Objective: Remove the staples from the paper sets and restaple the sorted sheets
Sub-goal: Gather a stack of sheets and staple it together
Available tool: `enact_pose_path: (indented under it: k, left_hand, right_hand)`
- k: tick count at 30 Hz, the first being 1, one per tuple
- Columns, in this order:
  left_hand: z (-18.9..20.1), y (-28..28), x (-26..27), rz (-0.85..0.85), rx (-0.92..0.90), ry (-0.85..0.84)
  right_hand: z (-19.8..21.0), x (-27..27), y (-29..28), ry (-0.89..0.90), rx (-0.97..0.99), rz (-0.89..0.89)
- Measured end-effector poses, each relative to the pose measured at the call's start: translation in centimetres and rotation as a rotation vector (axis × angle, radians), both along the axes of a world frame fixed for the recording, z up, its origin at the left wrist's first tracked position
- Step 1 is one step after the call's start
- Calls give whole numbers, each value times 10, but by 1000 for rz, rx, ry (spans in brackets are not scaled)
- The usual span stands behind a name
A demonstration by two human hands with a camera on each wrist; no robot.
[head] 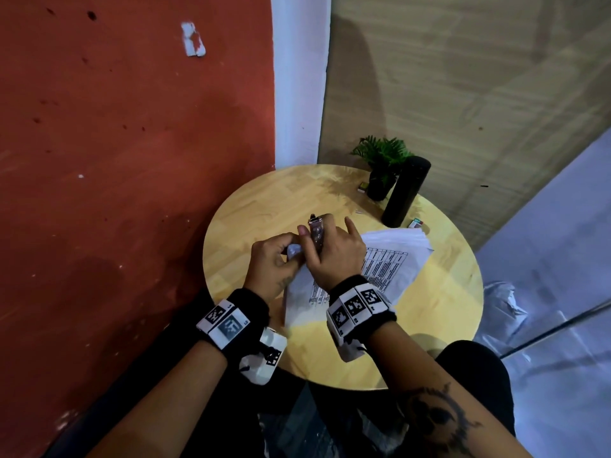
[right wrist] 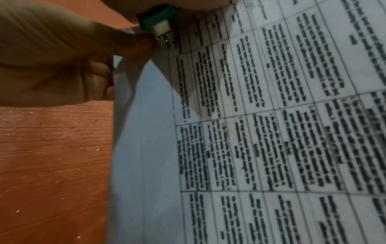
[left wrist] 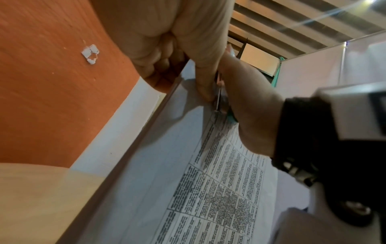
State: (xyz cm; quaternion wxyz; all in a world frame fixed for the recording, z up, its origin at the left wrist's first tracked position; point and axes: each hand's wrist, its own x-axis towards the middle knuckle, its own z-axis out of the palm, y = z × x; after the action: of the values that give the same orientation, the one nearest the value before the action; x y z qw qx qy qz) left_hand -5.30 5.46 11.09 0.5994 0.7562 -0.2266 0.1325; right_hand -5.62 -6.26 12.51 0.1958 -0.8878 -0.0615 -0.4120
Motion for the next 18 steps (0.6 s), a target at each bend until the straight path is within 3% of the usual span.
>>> enact_pose_path:
  k: [9,18]
  left_hand:
    - [-6,0,11,-250,-45,337]
    - [0,-13,0,-192,-219,376]
  right_hand:
    - [9,9,-4,-96,-72,-12]
    - [8,17,-8,-99,-64,34]
